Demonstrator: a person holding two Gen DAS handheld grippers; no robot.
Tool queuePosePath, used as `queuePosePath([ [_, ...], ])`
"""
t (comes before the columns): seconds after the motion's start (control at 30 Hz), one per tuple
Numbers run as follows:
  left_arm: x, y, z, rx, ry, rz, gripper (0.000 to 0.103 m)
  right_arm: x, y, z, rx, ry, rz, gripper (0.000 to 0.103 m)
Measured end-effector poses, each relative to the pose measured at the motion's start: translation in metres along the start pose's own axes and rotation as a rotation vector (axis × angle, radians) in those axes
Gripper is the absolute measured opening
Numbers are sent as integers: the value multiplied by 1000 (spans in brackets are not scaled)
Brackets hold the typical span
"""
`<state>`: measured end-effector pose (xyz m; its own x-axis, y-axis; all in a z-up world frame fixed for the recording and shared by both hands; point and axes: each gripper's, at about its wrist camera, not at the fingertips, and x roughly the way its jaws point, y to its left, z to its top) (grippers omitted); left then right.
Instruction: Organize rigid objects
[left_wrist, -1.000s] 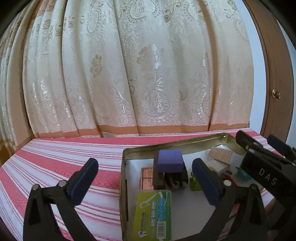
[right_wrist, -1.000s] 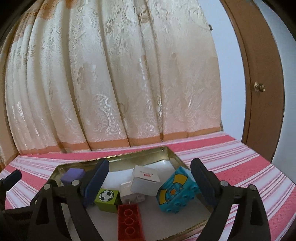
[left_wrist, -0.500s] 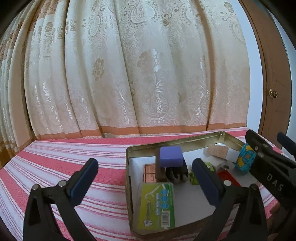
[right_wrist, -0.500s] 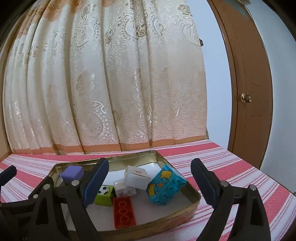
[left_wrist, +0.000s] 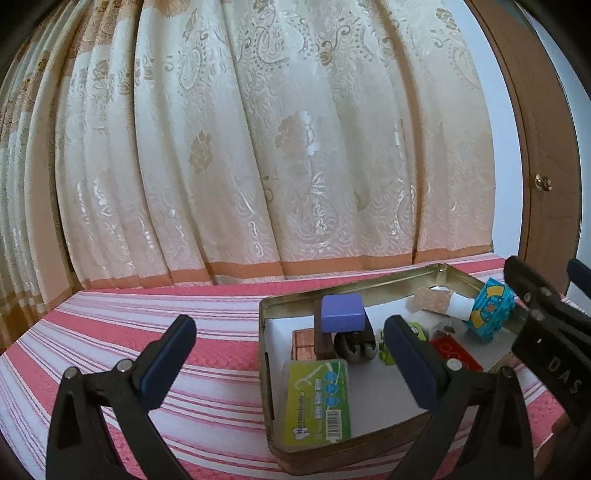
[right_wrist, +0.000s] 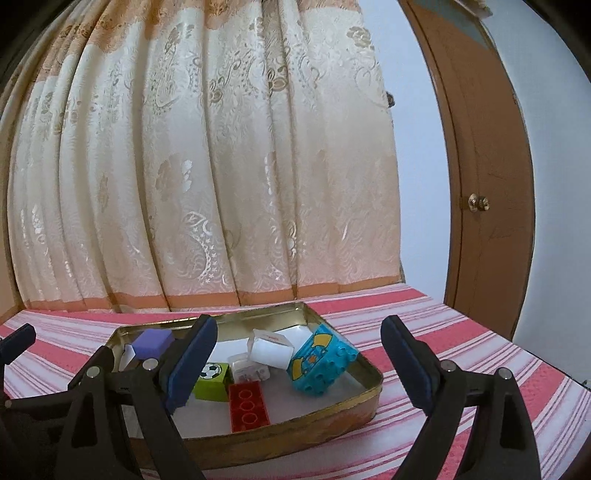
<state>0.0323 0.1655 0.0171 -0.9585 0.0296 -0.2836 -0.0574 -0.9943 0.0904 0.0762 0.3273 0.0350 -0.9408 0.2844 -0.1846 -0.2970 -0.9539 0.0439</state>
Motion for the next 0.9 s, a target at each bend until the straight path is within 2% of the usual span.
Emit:
queuePosePath([
  [0.23, 1, 4, 0, -22, 12, -11, 103, -9, -10, 2, 48, -40, -25, 92],
  [0.43, 1, 4, 0, -29, 29, -26, 103, -11, -7, 3, 32, -41, -20, 92],
  [0.63, 6, 10, -2, -79, 75, -104, 103, -9, -7, 2, 30, -32, -17, 92],
  [0.9, 6, 8, -3, -80, 79, -132, 103, -6, -7, 2, 31, -22, -28, 92],
])
